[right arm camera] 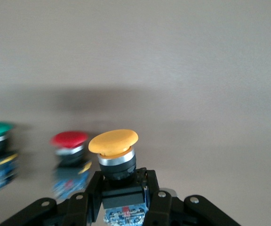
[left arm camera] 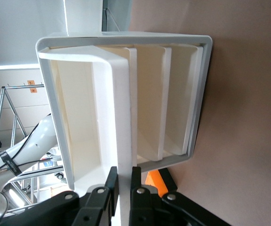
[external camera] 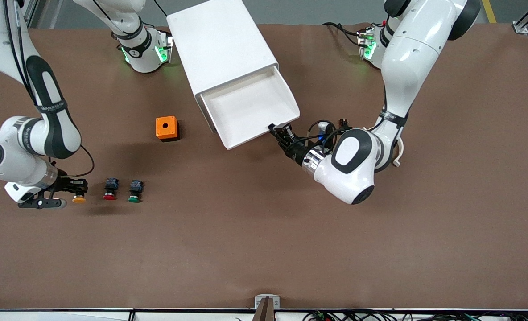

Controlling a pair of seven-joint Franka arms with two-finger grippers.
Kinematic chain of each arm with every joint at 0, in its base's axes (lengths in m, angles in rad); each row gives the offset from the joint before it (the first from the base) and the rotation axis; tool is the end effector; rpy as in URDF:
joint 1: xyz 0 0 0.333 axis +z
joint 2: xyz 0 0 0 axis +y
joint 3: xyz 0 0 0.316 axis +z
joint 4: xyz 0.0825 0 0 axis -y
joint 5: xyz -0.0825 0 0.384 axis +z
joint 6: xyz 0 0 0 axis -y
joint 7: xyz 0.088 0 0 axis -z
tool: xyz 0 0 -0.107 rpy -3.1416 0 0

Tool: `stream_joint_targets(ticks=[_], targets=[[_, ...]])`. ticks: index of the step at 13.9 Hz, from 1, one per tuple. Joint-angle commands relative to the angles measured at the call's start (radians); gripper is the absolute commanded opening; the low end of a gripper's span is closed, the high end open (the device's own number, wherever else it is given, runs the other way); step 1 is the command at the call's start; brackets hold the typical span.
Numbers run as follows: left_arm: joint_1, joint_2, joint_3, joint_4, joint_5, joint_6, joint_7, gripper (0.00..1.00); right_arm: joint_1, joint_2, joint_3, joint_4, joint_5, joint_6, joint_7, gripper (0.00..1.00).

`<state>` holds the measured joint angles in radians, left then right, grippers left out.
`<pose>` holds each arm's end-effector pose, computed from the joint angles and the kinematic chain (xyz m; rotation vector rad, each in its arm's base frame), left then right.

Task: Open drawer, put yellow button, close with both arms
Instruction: 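Lift the yellow button with the right gripper and carry it over the drawer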

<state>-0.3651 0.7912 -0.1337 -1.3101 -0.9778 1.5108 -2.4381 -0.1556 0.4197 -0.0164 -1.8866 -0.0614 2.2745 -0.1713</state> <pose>0.5793 -0.3953 0.2903 -1.0395 -2.0721 1.4682 0.6193 -0.1086 0.2818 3.0936 0.0636 -0.0625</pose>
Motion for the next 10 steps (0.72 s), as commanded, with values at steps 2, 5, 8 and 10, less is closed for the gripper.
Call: stream_joint_targets(ticks=[2,5,8,10], targets=[[0.034,0.006,-0.001,0.025,-0.004,-0.001,0.047,0.60,0.138,-0.143,-0.002,0.090,0.006,-0.318,0.207,0.13],[0.035,-0.003,-0.001,0.025,-0.001,-0.001,0.054,1.00,0.279,-0.183,0.000,0.242,0.006,-0.572,0.460,0.13],[0.069,-0.024,0.031,0.057,0.001,-0.003,0.063,1.00,0.431,-0.182,0.000,0.377,0.009,-0.731,0.756,0.12],[0.074,-0.068,0.071,0.071,0.045,0.002,0.085,1.00,0.522,-0.182,0.001,0.408,0.027,-0.751,0.928,0.12]])
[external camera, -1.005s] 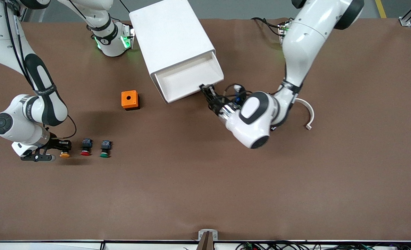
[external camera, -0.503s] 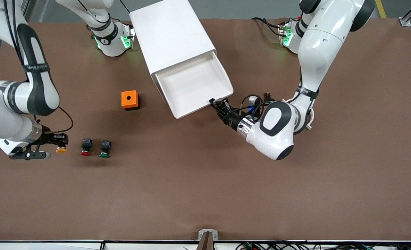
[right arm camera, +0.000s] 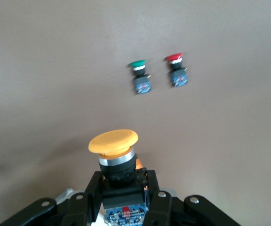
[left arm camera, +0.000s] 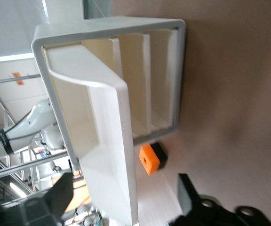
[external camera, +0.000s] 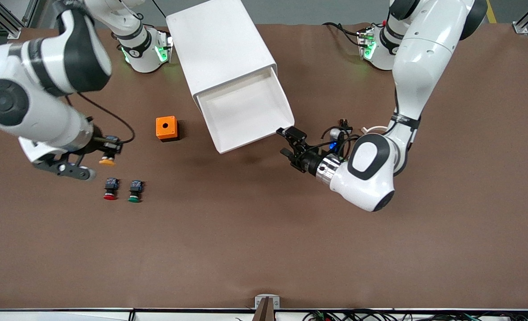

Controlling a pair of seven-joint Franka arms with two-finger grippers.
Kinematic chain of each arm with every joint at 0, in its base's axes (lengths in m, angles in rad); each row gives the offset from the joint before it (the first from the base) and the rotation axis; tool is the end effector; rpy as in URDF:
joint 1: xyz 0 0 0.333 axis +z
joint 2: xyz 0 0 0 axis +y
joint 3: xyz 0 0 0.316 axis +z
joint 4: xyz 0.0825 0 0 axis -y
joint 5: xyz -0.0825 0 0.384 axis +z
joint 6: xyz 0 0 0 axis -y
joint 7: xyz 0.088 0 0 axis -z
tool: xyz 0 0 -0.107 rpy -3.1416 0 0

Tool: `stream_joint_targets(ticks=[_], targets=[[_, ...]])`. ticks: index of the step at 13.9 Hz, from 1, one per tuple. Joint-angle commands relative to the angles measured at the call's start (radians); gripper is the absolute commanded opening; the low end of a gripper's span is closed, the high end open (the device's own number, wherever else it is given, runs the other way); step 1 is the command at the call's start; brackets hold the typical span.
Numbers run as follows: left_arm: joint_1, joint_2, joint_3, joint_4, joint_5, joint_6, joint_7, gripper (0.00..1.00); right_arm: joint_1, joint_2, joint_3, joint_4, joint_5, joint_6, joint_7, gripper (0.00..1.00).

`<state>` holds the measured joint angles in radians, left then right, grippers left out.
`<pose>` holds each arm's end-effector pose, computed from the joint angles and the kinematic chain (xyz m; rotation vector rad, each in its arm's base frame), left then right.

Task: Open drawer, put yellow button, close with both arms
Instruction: 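Lift the yellow button with the right gripper and carry it over the drawer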

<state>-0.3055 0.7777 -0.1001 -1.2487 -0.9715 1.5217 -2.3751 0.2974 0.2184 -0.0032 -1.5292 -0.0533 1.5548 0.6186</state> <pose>0.6244 -0.3471 0.3210 -1.1143 -2.1946 1.5188 0.5830 0.1708 0.5156 2.9616 -0.4781 -0.2246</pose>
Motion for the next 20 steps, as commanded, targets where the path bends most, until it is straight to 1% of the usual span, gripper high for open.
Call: stream_joint_targets(ticks=[1,3,4,6,7,8,9,11,12,13,15,17,19,20], targets=[[0.014,-0.080,0.074,0.020,0.059,-0.011,0.049,1.00,0.103,0.019,-0.012,0.063,0.074,-0.032,0.236,0.12],[0.014,-0.144,0.131,0.020,0.105,-0.011,0.164,1.00,0.137,0.024,-0.012,0.073,0.194,-0.024,0.420,0.13],[0.014,-0.167,0.158,0.020,0.137,-0.011,0.251,1.00,0.166,0.027,-0.012,0.073,0.239,-0.019,0.503,0.13],[0.019,-0.187,0.201,0.020,0.206,-0.011,0.409,1.00,0.230,0.033,-0.012,0.075,0.253,0.007,0.649,0.12],[0.019,-0.187,0.212,0.020,0.261,-0.012,0.512,1.00,0.279,0.035,-0.014,0.075,0.251,0.057,0.732,0.12],[0.019,-0.193,0.208,0.018,0.328,-0.017,0.650,1.00,0.317,0.045,-0.014,0.073,0.250,0.100,0.821,0.12],[0.017,-0.228,0.201,0.014,0.386,-0.021,0.816,1.00,0.348,0.065,-0.014,0.073,0.251,0.120,0.890,0.12],[0.006,-0.259,0.204,0.000,0.457,-0.031,1.079,1.00,0.425,0.093,-0.015,0.064,0.244,0.190,1.020,0.12],[0.002,-0.262,0.201,0.000,0.532,-0.043,1.162,1.00,0.439,0.108,-0.015,0.063,0.242,0.215,1.074,0.12],[-0.013,-0.264,0.183,0.000,0.622,-0.046,1.251,1.00,0.459,0.125,-0.015,0.063,0.241,0.231,1.110,0.12],[-0.043,-0.264,0.154,-0.009,0.762,-0.043,1.381,1.00,0.467,0.144,-0.017,0.049,0.227,0.240,1.144,0.12],[-0.050,-0.259,0.135,-0.015,0.786,-0.014,1.416,1.00,0.457,0.142,-0.018,0.008,0.221,0.243,1.150,0.12],[-0.052,-0.265,0.102,-0.049,0.787,0.052,1.531,1.00,0.459,0.142,-0.020,-0.023,0.221,0.263,1.159,0.12],[-0.058,-0.264,0.088,-0.064,0.790,0.083,1.554,1.00,0.457,0.145,-0.020,-0.034,0.219,0.287,1.203,0.12]])
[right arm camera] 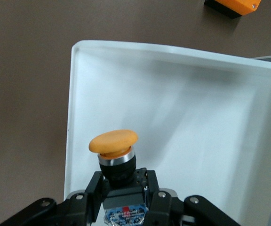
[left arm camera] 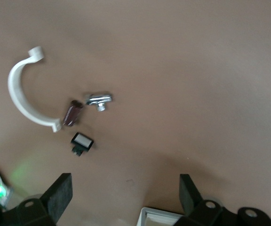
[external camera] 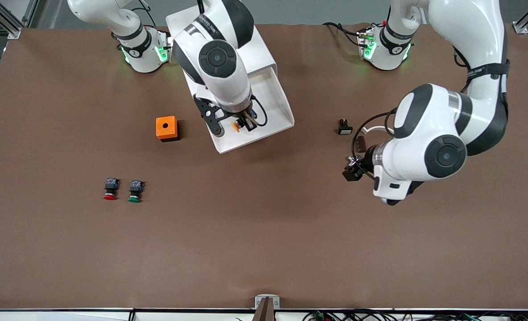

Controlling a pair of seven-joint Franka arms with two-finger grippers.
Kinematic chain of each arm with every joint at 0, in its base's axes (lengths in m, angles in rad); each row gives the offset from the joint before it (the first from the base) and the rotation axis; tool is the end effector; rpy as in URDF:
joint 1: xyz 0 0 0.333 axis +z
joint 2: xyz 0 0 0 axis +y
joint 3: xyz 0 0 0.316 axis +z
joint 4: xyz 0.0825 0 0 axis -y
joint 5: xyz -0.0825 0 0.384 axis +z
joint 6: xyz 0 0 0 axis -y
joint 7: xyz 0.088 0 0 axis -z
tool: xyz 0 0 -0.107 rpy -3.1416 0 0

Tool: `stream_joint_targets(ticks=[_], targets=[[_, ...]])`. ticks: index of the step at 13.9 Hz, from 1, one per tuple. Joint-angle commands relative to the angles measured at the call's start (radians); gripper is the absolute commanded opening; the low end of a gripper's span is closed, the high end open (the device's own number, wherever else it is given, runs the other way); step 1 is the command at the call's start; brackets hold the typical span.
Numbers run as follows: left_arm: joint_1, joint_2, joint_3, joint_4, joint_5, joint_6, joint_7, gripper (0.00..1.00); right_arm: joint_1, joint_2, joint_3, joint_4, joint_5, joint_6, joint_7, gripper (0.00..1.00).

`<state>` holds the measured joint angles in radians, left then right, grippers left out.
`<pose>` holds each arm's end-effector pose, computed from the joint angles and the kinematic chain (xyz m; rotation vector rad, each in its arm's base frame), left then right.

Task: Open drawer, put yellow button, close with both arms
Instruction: 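Lift the yellow button with the right gripper and carry it over the drawer, then lower the button into the drawer with the right gripper and open it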

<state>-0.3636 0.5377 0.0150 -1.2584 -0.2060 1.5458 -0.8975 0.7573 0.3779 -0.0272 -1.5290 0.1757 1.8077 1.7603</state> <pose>0.6351 -0.2569 0.4334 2.9634 0.8659 -0.4949 0.4808 0.4530 0.4335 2.6481 -1.5848 -0.2812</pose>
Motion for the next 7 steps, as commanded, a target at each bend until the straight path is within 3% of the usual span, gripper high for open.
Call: stream_joint_targets(ticks=[1,5,7], targets=[[-0.018,-0.024,-0.041,-0.064,0.037,0.095,0.078,1.00,-0.001,-0.007,0.004,-0.037,-0.012,0.048,0.083,0.13],[-0.106,-0.027,-0.055,-0.122,0.043,0.238,0.077,1.00,0.004,0.012,0.004,-0.036,-0.018,0.067,0.110,0.15],[-0.112,-0.027,-0.070,-0.139,0.043,0.270,0.077,1.00,0.005,0.015,0.004,-0.036,-0.019,0.064,0.113,0.29]])
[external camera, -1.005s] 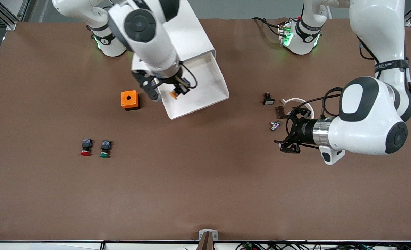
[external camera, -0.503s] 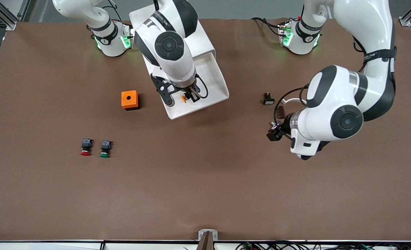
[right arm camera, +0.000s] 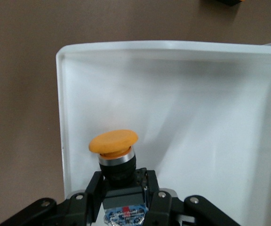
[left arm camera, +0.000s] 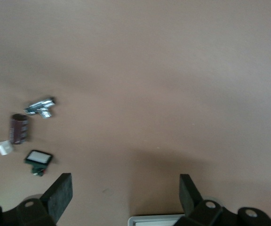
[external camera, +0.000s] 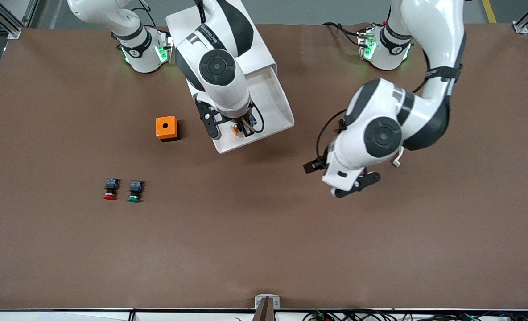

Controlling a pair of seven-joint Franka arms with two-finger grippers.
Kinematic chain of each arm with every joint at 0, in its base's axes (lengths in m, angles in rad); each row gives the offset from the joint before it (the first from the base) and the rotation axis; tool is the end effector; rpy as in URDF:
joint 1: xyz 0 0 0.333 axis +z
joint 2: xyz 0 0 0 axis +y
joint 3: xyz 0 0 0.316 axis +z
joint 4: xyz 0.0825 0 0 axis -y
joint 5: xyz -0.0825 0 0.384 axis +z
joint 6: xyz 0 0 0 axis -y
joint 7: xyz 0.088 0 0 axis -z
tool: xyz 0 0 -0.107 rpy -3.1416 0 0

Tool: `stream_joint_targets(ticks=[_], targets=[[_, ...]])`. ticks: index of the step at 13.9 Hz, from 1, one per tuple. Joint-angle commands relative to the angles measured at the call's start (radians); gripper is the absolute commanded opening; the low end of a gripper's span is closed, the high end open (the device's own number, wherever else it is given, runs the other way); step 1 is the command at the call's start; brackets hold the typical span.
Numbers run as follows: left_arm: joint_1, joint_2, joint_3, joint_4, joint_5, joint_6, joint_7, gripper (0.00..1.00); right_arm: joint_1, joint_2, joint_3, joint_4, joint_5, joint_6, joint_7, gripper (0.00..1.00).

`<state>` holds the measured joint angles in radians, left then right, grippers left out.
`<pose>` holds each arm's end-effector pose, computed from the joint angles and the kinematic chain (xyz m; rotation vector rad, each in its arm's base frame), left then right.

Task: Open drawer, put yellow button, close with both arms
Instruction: 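Lower the button into the drawer with the right gripper and open it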

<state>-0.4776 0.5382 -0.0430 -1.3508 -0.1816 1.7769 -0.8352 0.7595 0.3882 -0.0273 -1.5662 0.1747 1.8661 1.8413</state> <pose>0.6018 -0.3564 0.4061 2.9895 0.5544 -0.3218 0.4816 0.4538 0.4137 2.5789 -1.7004 -0.2676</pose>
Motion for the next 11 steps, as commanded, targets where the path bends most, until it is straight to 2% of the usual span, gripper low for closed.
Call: stream_joint_targets(ticks=[1,2,3,4,6,8,9,11], targets=[[0.001,-0.027,-0.015,-0.053,0.019,0.047,0.015,1.00,0.003,0.005,0.004,0.002,-0.018,0.004,0.032,0.33],[-0.001,-0.027,-0.023,-0.062,0.019,0.061,0.015,1.00,0.003,0.005,0.004,0.003,-0.018,0.001,0.032,0.38],[-0.004,-0.029,-0.032,-0.073,0.018,0.073,0.015,1.00,0.000,0.005,0.004,0.008,-0.018,-0.004,0.032,0.56],[-0.010,-0.030,-0.034,-0.088,0.019,0.085,0.012,1.00,-0.003,0.005,0.004,0.009,-0.018,-0.005,0.032,1.00],[-0.013,-0.058,-0.037,-0.152,0.019,0.149,0.011,1.00,-0.015,0.000,0.001,0.035,-0.021,-0.021,0.021,1.00],[-0.015,-0.095,-0.043,-0.246,0.018,0.266,0.011,1.00,-0.060,-0.006,0.003,0.113,-0.018,-0.137,0.013,1.00],[-0.016,-0.096,-0.050,-0.263,0.018,0.294,0.011,1.00,-0.074,-0.014,0.003,0.141,-0.020,-0.175,0.000,1.00],[-0.033,-0.083,-0.064,-0.258,0.011,0.308,-0.002,1.00,-0.110,-0.078,0.001,0.146,-0.018,-0.235,-0.161,1.00]])
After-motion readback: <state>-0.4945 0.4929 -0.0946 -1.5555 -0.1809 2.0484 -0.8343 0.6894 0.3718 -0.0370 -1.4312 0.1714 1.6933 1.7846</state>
